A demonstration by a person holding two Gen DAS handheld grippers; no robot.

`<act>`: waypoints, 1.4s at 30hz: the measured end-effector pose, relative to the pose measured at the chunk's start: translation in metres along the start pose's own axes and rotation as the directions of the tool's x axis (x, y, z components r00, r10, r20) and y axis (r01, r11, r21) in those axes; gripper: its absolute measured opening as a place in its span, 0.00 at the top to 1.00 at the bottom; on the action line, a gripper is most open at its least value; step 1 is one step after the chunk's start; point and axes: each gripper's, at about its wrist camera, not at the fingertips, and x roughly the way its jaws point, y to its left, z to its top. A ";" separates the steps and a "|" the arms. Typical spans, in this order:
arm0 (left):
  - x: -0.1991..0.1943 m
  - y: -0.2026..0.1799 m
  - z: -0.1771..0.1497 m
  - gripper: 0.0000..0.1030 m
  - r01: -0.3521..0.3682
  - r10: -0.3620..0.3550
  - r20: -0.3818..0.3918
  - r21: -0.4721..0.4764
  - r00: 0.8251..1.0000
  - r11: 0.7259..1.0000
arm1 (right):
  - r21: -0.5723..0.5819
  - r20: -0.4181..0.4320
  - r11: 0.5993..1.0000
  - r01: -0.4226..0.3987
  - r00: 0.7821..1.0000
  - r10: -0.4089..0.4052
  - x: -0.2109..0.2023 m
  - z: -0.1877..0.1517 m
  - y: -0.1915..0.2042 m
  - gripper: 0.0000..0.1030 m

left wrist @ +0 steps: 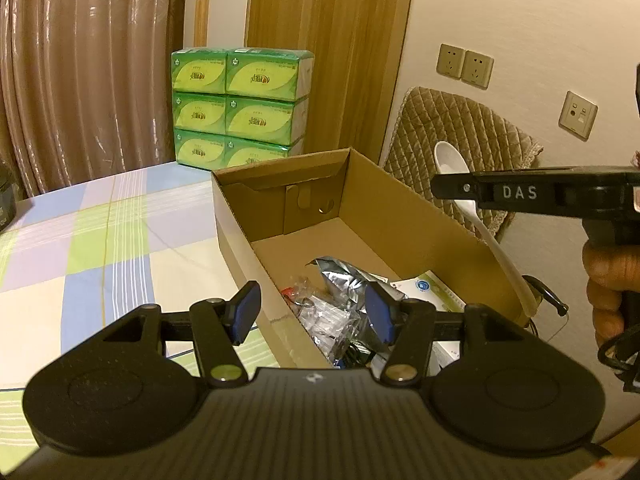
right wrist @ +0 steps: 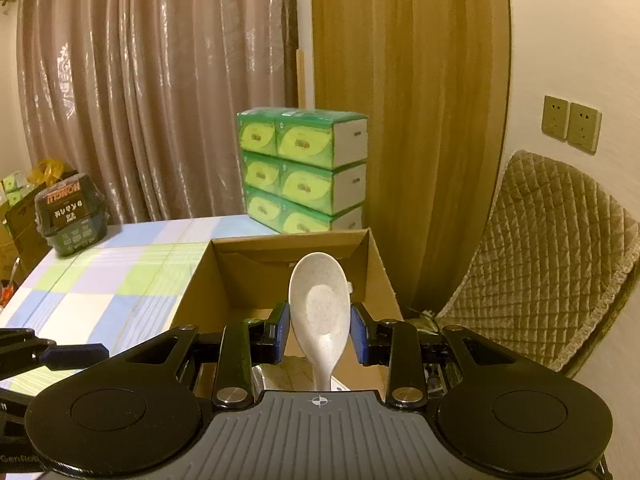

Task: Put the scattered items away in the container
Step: 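Open the left tool to drop the glass holder while the right tool releases the spoon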

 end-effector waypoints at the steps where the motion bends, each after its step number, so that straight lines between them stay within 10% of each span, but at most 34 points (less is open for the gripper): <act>1: 0.000 0.000 0.000 0.49 0.000 0.000 -0.001 -0.002 1.000 1.000 | 0.001 -0.001 1.000 -0.001 1.000 0.001 0.001 0.001 0.000 0.72; 7: 0.002 0.003 -0.005 0.49 0.002 -0.002 -0.007 -0.015 1.000 1.000 | -0.023 0.005 1.000 -0.020 1.000 0.020 0.009 0.003 0.005 0.68; 8: 0.002 0.003 -0.005 0.48 0.002 -0.002 -0.008 -0.017 1.000 1.000 | -0.035 0.008 0.999 -0.016 1.000 0.016 0.010 0.003 0.007 0.41; 10: 0.003 0.004 -0.006 0.41 0.004 -0.004 -0.010 -0.022 1.000 1.000 | -0.034 0.036 0.999 -0.011 0.999 0.012 0.008 0.002 0.007 0.19; 32: -0.032 -0.003 -0.015 0.01 -0.033 0.034 0.035 -0.029 0.999 0.999 | 0.113 0.038 0.992 0.054 0.998 -0.058 -0.066 -0.030 -0.023 0.05; 42: -0.071 -0.018 -0.039 0.01 -0.051 0.053 0.025 -0.061 0.998 0.997 | 0.130 -0.008 0.990 0.053 0.999 -0.052 -0.121 -0.067 -0.015 0.02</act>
